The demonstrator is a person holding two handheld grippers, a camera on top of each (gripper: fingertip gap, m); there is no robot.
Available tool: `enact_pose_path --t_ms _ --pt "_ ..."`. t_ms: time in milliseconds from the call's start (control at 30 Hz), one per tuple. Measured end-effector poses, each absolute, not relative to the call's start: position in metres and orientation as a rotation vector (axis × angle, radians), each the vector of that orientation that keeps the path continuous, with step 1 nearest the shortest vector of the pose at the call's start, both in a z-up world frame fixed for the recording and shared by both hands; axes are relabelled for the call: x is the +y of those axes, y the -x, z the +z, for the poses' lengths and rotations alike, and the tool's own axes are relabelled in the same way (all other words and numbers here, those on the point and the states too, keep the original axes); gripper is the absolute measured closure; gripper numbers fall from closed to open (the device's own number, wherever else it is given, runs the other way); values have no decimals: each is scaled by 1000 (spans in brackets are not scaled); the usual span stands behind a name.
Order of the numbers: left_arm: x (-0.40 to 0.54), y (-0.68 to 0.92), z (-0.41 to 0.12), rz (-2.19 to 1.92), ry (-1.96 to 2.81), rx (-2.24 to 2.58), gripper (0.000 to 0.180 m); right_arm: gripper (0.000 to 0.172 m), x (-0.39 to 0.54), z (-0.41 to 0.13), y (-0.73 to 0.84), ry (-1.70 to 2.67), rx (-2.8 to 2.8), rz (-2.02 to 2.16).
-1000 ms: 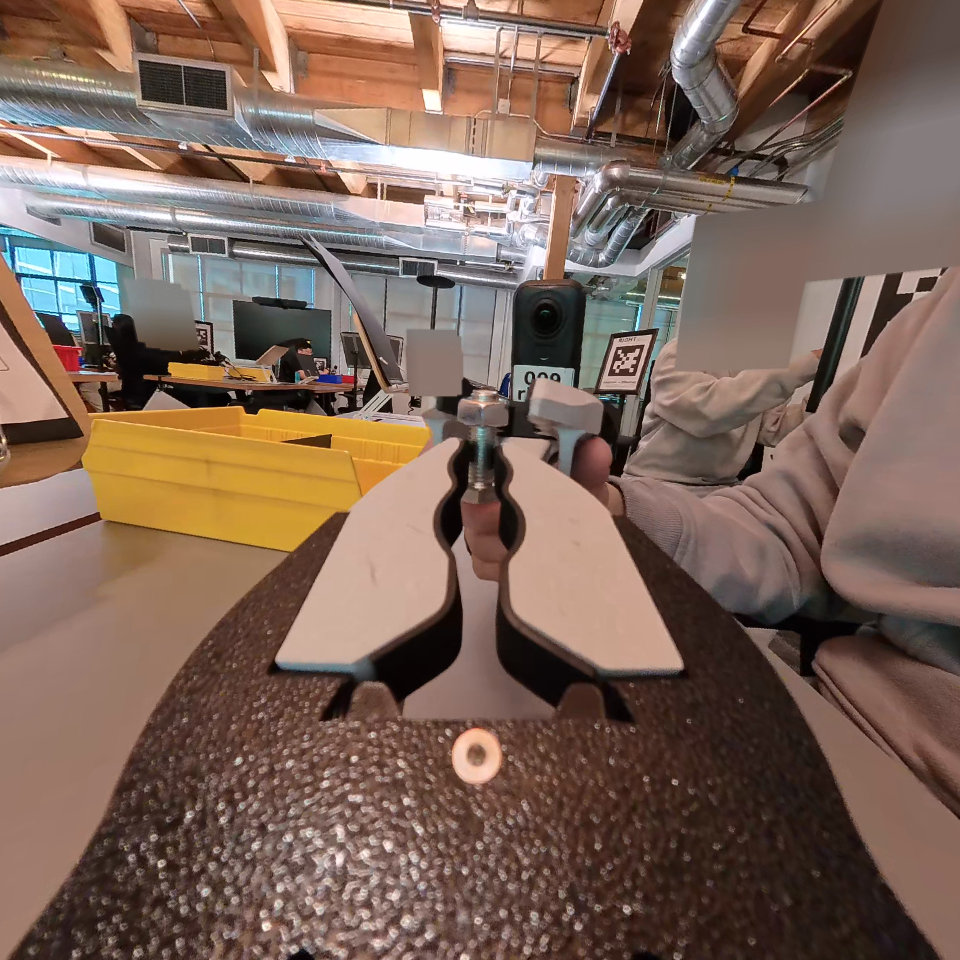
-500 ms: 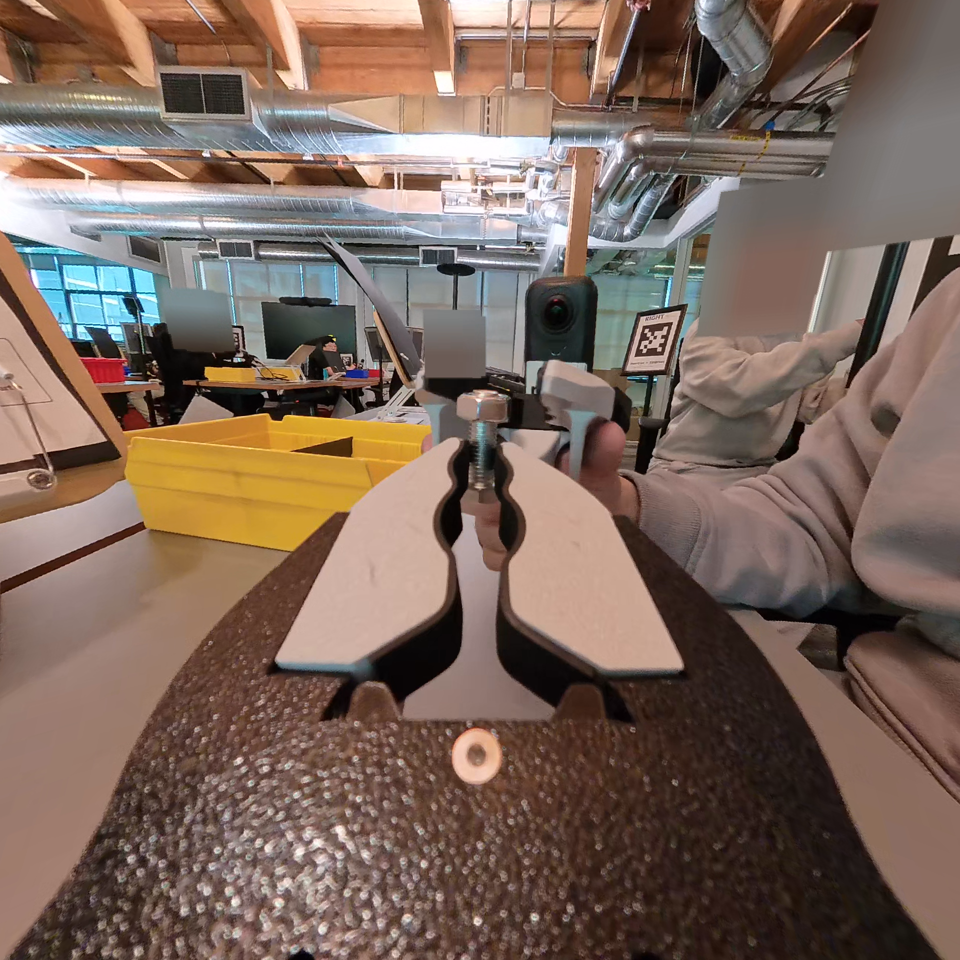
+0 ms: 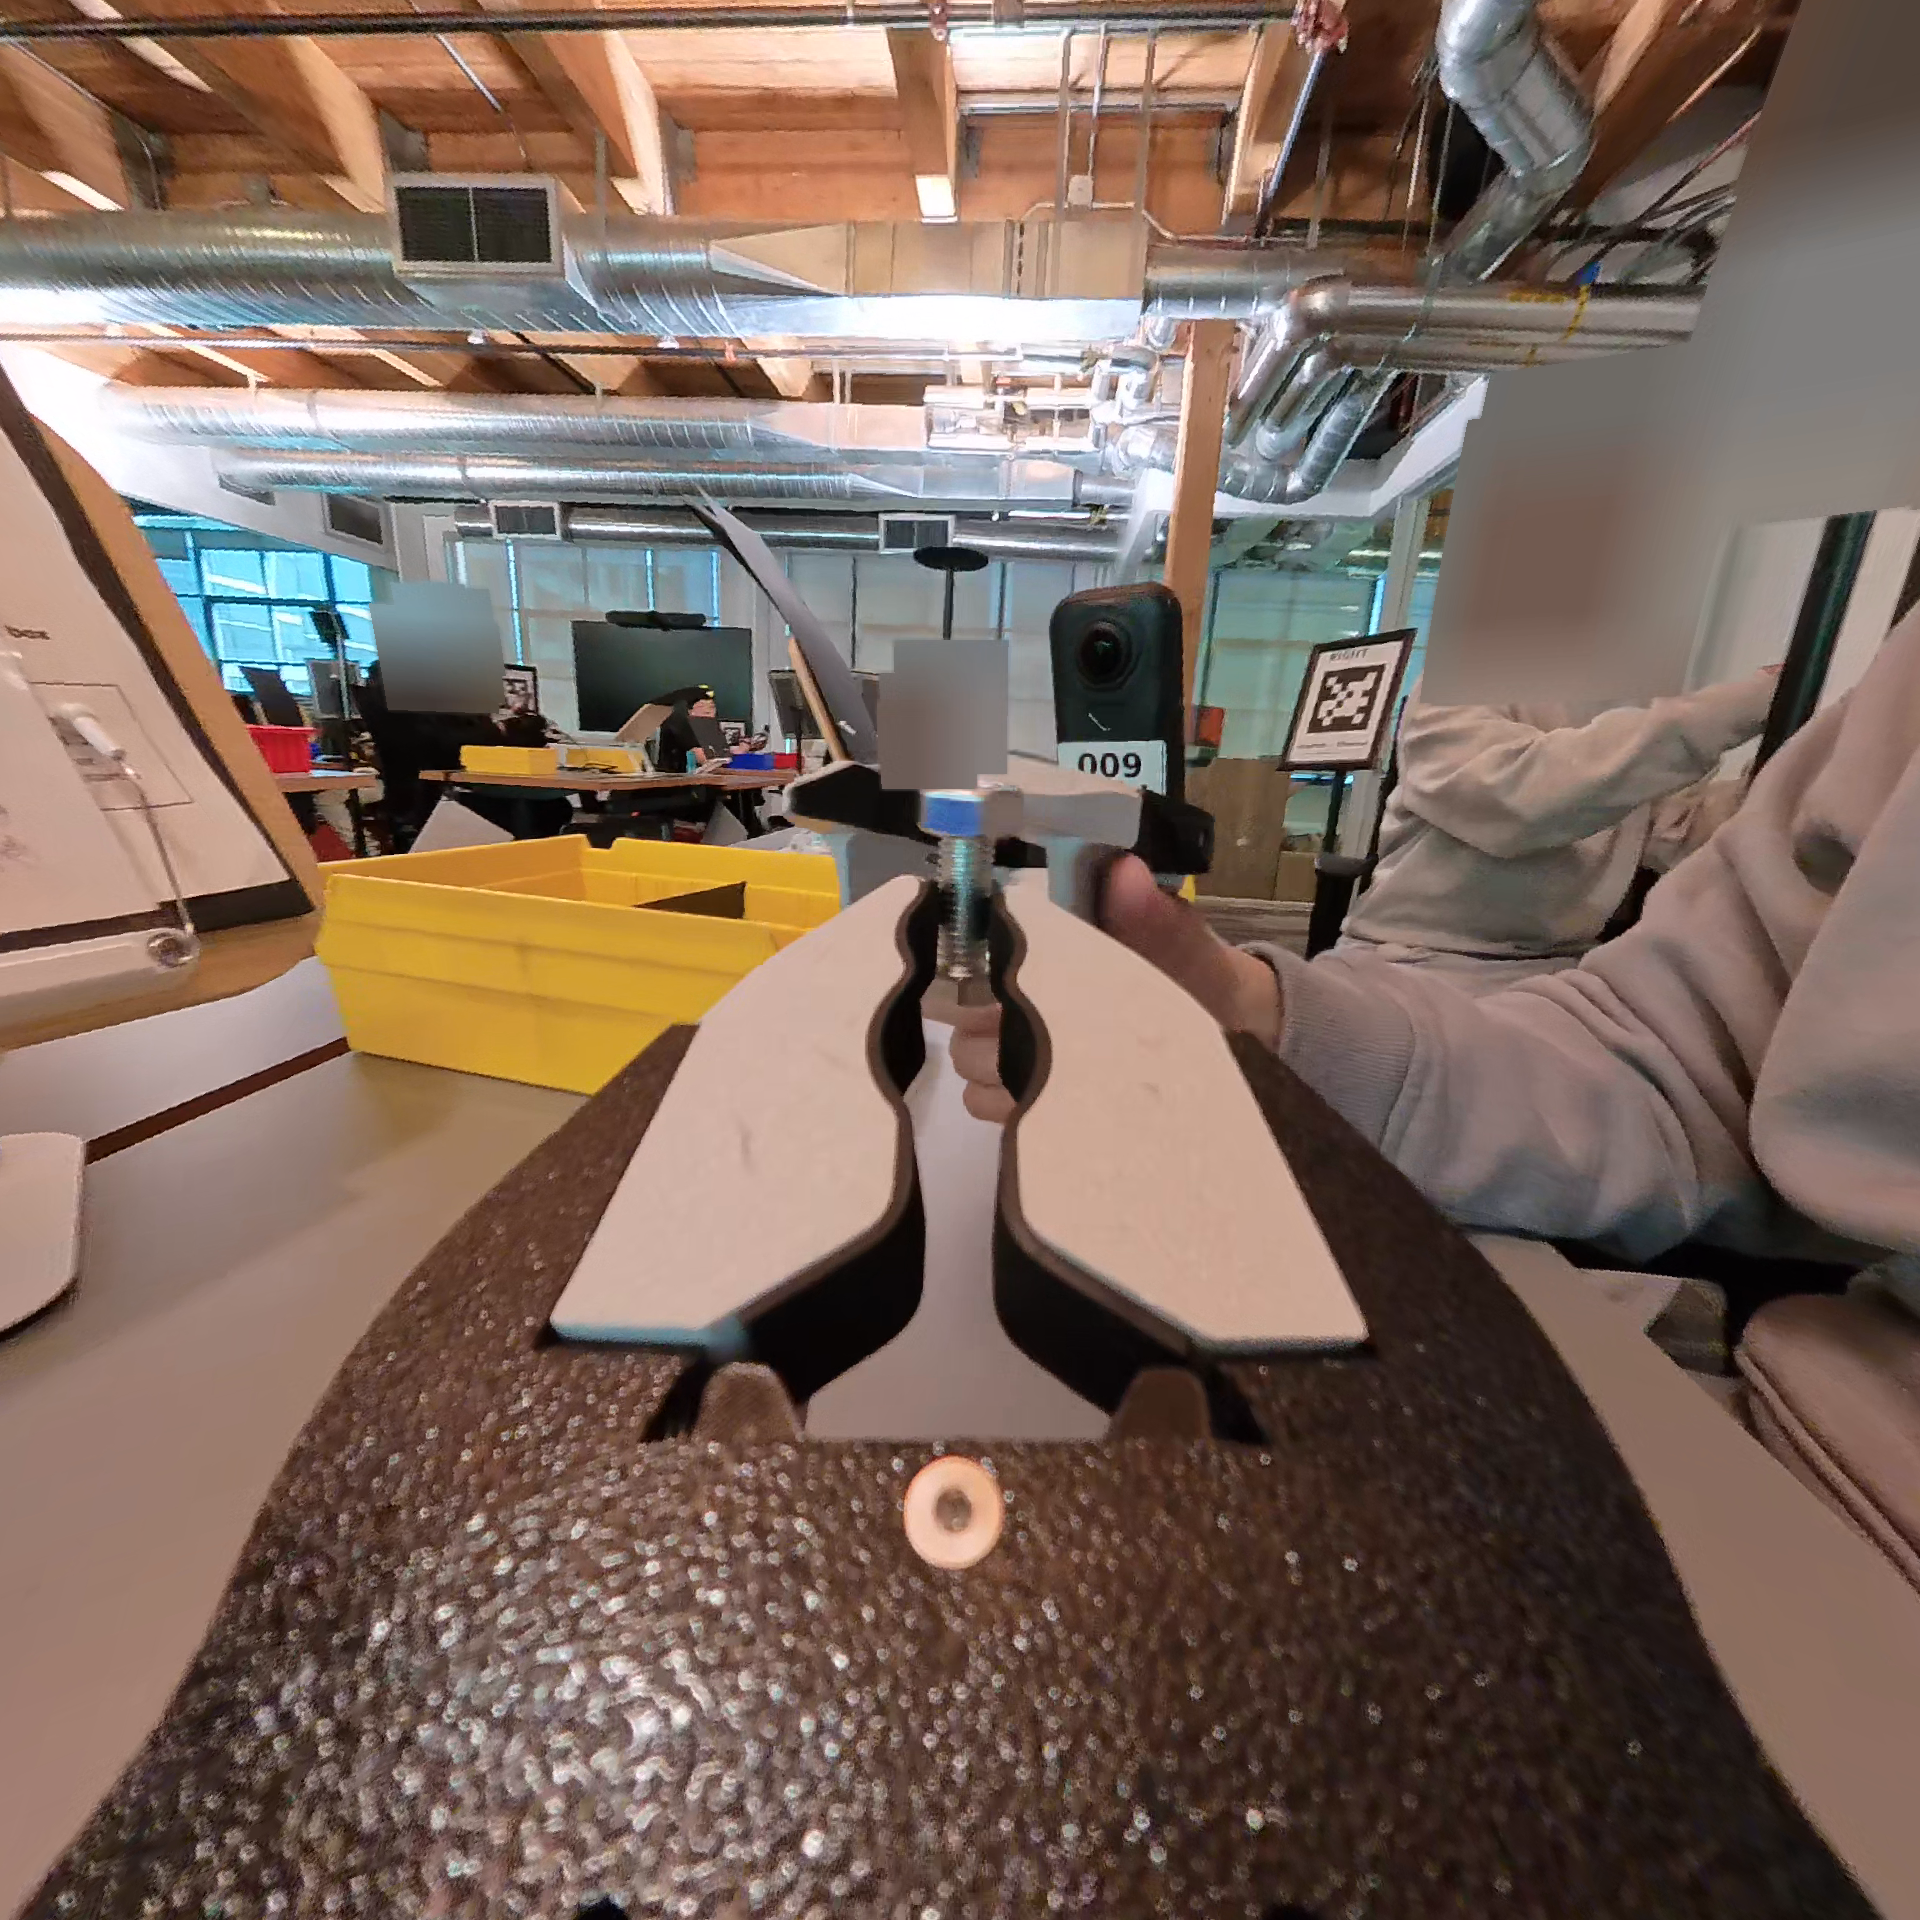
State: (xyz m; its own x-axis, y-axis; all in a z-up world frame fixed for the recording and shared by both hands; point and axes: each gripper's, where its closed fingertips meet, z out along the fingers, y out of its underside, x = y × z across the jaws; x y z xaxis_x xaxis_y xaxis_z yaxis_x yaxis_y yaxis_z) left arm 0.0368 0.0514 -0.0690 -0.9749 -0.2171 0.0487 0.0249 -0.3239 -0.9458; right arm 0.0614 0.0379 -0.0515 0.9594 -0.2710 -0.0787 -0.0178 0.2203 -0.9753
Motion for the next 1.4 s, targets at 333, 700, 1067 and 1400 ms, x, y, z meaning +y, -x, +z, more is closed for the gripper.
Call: enact_pose_path --t_ms 333,700,1067,1400 --pt "40 -33 -77 -2390 215 1795 172 140 64 -56 -32 1397 119 -149" --pt "51 -38 -69 -2390 251 1728 172 133 33 -41 -56 1283 233 -128" --pt "39 -35 -77 -2329 207 1800 172 141 60 -57 -39 1402 144 -190" --pt "51 -38 -71 -2355 241 1739 172 133 35 -48 -61 1328 239 -205"
